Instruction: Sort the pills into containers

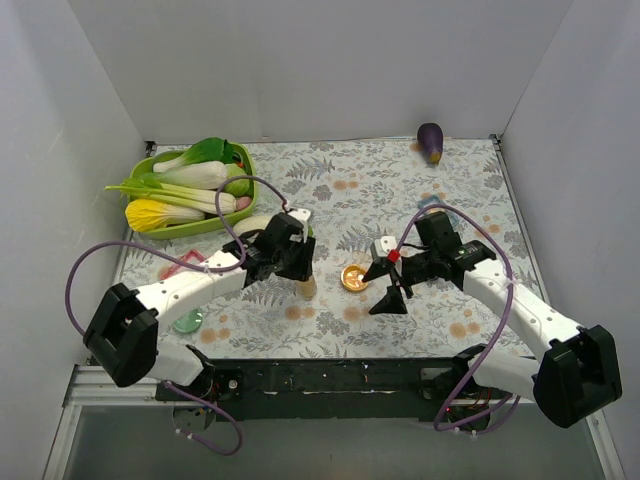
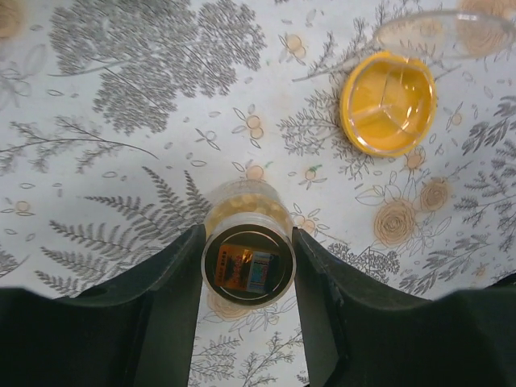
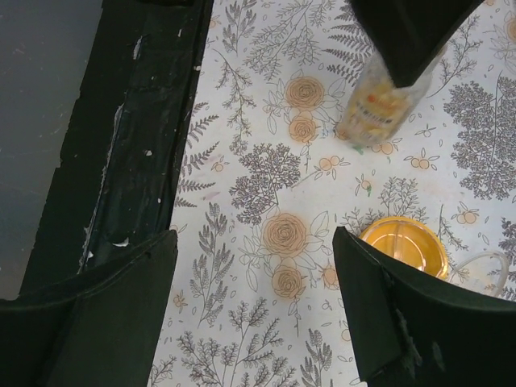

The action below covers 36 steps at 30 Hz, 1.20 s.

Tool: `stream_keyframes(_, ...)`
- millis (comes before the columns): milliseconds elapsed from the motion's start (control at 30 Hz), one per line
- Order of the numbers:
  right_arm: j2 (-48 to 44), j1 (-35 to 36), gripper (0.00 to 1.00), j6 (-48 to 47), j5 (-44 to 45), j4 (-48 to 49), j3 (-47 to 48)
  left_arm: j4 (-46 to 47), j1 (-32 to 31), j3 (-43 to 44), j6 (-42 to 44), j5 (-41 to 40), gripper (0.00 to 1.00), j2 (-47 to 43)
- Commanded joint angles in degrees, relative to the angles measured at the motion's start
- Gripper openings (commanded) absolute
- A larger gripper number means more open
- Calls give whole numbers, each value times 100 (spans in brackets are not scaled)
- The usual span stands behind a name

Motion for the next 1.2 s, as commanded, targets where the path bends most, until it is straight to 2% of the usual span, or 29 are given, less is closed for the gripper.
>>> stream_keyframes(0,198,-20,84,-117,-96,23,341,-50,-750,266,-192,-529,0,517)
stream_keyframes(133,242,-11,84,-108,-8,5,350,-234,-1200,574,-403,-942,1,922)
stream_keyframes(200,207,-11,84,-117,10,14,306,-357,-1297,671,-508,-1039,16,1011)
stream_keyframes(267,198,7,84,-178,80,14,297,-384,-1306,662,-675,-1022,25,941)
stream_keyframes(300,207,15,84,-205,106,6,306,-392,-1306,653,-728,-1040,38,889)
stream_keyframes(367,215,50,84,-301,177,-21,341,-393,-1297,662,-903,-1092,52,653)
stream_keyframes(400,224,59,84,-328,203,-30,402,-384,-1306,645,-948,-1136,64,546)
stream_keyframes(533,408,173,84,-355,387,-135,692,-428,-1306,548,-1124,-1259,87,-42)
stream_keyframes(633,627,375,84,-206,624,-249,1035,-358,-1297,242,-1186,-1373,98,-762)
stream_keyframes(767,988,884,84,321,1318,-267,1527,20,-1262,-584,-1326,-1365,98,-1992)
stream_keyframes(800,1076,1007,83,618,1476,-267,1650,108,-1245,-778,-1387,-1365,98,-2560)
stream_keyframes(933,1602,1666,80,1410,2389,-250,2212,450,-1218,-1718,-2088,-1356,98,-3879)
stream_keyframes(1067,1990,2098,81,2017,2768,-171,2696,416,-1218,-2500,-2599,-1365,98,-4762)
stream_keyframes(1167,2271,2388,81,2176,3269,-179,2881,136,-1218,-2634,-2828,-1400,98,-5052)
